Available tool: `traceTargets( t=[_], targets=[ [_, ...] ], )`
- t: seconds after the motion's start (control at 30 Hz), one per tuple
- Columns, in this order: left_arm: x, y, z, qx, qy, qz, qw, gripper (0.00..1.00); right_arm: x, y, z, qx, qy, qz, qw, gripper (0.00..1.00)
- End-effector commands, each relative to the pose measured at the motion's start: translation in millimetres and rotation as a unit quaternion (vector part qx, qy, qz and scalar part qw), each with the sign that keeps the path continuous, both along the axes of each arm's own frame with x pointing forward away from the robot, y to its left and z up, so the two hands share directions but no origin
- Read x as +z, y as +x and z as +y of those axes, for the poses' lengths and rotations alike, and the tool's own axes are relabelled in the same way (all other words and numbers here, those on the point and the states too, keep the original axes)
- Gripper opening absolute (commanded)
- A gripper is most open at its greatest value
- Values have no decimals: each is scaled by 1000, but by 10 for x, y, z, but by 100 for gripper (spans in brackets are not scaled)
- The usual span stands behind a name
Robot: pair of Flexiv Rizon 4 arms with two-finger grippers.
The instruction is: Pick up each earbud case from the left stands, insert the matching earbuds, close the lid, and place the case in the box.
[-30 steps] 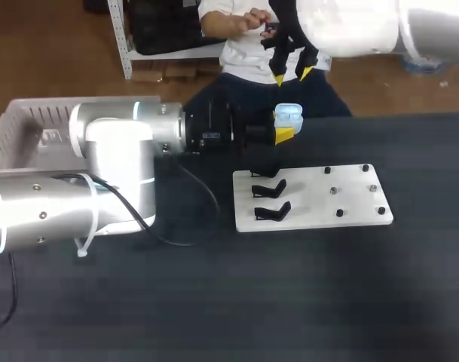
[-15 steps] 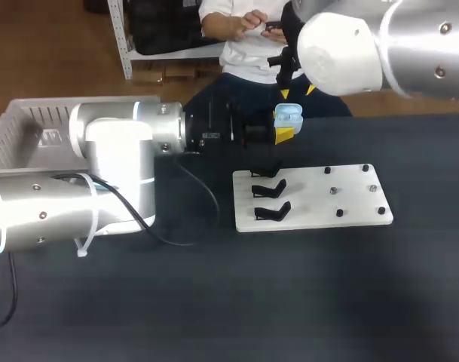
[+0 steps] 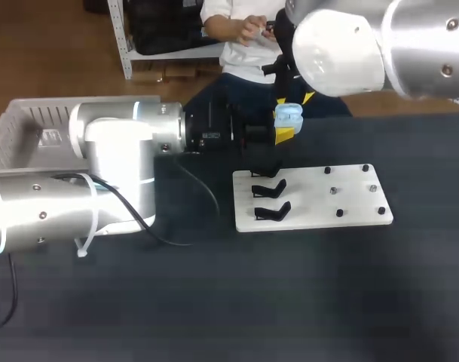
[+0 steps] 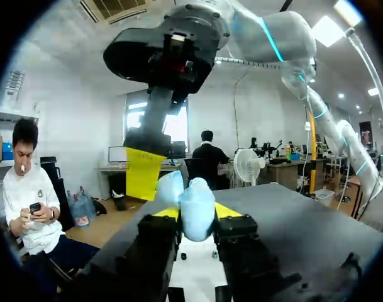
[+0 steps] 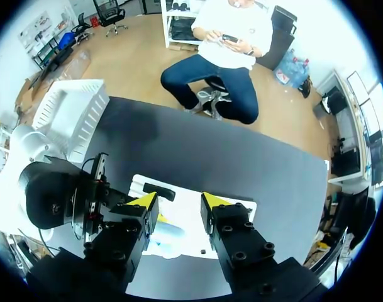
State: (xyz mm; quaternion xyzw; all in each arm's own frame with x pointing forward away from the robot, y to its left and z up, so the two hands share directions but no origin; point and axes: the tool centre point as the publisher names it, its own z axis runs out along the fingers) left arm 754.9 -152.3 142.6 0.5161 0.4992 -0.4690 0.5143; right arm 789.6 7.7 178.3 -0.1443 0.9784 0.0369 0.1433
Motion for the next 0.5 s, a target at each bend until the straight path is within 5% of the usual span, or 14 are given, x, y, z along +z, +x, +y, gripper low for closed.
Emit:
traceTargets(
  t=[0.03,0.27,0.5],
  targets=[
    [-7,-15,6,3,-2,-2,1000,0,5,-169,-49,-2,11,-15,1000,43],
    [-7,-15,6,3,-2,-2,1000,0,26,-226,-64,-17,21,-29,999,43],
    [-7,-15,6,3,-2,-2,1000,0,381,-219,-390,-86,66,-103,989,44]
  ],
)
